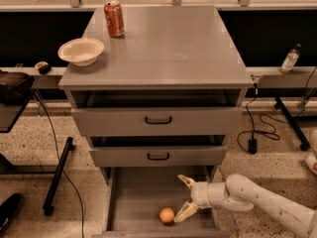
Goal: Pick orange from bottom drawer and place on counter
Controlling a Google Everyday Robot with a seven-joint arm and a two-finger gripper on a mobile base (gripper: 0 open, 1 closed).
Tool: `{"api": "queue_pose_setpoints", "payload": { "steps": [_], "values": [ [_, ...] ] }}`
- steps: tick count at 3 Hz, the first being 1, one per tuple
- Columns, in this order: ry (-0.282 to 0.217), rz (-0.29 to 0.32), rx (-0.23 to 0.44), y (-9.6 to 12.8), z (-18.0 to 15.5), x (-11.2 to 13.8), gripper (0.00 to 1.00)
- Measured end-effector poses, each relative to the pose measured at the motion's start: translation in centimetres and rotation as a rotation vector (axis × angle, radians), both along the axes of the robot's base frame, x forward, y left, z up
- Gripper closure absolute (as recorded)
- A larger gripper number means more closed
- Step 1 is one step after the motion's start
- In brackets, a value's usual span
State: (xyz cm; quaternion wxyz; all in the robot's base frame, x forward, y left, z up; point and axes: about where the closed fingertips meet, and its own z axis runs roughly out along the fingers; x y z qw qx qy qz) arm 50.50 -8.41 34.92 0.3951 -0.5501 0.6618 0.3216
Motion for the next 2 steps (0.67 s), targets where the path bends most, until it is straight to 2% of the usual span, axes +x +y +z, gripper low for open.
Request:
{"api": "queue_pose_setpoints", "payload": {
  "steps": [1,2],
  "values": [
    [-0.009,-0.072,0.042,0.3,-2.8,1.8,0.0],
    [-0.016,-0.191,0.072,0.5,-7.1,4.3,0.0]
  ]
}}
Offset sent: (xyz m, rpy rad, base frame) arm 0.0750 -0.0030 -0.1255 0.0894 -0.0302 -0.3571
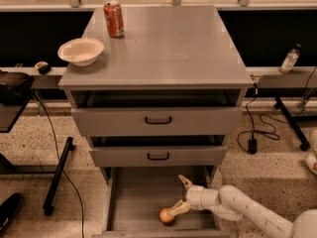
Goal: Pick orange from bottom drawer and place on counter
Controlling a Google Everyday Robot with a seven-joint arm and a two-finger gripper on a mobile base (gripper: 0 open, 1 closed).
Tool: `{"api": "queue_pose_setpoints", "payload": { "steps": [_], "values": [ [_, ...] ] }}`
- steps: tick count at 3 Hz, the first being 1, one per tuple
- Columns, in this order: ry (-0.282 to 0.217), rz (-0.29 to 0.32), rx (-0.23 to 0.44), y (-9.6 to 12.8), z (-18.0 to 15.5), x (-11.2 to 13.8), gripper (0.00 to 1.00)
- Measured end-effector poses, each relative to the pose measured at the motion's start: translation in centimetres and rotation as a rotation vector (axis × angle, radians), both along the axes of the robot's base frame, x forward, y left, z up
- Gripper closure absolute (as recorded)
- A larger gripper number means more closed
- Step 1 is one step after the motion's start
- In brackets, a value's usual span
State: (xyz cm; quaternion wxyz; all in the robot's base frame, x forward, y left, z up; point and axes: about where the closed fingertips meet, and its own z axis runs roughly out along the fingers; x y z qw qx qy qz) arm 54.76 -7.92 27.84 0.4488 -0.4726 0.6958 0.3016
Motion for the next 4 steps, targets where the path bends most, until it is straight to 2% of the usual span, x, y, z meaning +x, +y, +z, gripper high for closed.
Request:
{"api": "queue_pose_setpoints", "payload": {
  "steps": [1,2,3,4],
  "values": [
    [0.01,-0.071,-0.04,0.5,-3.5,2.0,0.04],
    [0.032,-0.094,-0.058,0.8,-5.2,2.9,0.21],
    [0.033,-0.096,-0.06,0.9,-5.4,3.0,0.05],
    [0.033,-0.096,-0.06,0.9,-5.4,3.0,0.0]
  ]
}}
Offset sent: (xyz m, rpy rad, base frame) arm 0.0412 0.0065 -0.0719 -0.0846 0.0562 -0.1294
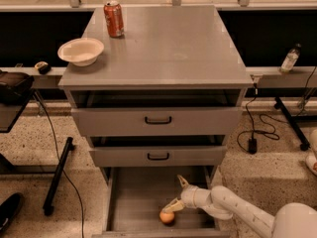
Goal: Pick orange from bottom drawer and place on counter
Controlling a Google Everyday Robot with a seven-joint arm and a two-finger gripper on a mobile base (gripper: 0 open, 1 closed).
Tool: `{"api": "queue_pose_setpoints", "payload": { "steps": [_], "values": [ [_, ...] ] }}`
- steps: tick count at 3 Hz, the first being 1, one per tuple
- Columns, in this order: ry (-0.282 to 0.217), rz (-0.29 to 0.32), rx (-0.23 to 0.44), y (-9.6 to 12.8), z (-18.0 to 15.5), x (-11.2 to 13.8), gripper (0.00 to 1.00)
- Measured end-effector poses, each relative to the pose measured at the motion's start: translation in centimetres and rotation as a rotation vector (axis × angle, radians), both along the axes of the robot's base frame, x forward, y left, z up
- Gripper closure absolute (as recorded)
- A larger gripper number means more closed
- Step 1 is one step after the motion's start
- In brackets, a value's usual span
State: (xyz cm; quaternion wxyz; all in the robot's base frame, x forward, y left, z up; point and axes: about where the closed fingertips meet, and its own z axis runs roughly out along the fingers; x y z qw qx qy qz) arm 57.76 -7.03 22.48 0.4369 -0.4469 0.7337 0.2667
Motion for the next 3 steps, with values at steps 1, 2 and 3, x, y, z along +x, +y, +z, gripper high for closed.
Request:
{"api": "queue_pose_setpoints", "payload": {
  "steps": [1,2,3],
  "values": [
    [0.026,0.025,0.013,0.2,-2.0,-0.3,0.0],
    [0.032,0.127,0.014,1.1,-6.4,-1.2,0.0],
    [0.025,0.198,-0.006,1.5,-8.4,-2.0,0.0]
  ]
}}
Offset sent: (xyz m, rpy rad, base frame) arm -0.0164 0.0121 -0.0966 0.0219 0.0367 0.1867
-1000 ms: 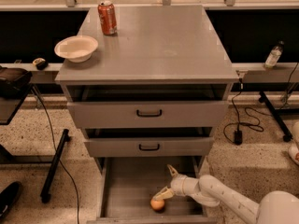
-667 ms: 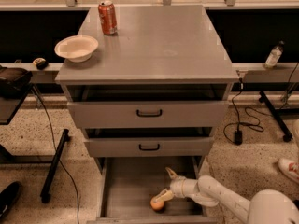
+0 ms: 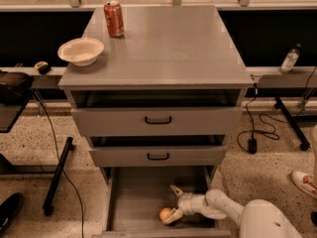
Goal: Pick orange from bottom drawer and place on counter
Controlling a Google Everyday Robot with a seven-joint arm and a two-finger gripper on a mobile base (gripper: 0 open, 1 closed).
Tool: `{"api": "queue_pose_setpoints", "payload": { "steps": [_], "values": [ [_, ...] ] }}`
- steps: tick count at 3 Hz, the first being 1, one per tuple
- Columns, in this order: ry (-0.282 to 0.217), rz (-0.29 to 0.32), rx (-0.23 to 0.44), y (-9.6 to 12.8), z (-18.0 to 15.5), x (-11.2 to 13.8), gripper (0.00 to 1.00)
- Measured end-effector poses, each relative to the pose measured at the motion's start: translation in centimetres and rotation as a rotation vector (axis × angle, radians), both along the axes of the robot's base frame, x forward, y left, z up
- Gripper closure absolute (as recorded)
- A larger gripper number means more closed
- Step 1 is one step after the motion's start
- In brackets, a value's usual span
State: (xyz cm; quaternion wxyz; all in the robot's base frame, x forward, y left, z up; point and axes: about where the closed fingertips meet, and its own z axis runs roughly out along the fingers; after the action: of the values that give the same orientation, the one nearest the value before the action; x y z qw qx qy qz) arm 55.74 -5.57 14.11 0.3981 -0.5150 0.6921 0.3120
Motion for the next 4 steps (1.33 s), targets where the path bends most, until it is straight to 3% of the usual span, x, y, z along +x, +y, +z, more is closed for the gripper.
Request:
{"api": "queue_pose_setpoints", "payload": {
  "steps": [1,2,4],
  "values": [
    [0.001,0.086,-0.022,0.8,-1.7,-0.8,0.26],
    [0.008,0.13,-0.039,1.4,-2.7,-1.1,0.5],
    [0.014,0.162,-0.047,2.0,-3.0,-1.1,0.96]
  ]
}}
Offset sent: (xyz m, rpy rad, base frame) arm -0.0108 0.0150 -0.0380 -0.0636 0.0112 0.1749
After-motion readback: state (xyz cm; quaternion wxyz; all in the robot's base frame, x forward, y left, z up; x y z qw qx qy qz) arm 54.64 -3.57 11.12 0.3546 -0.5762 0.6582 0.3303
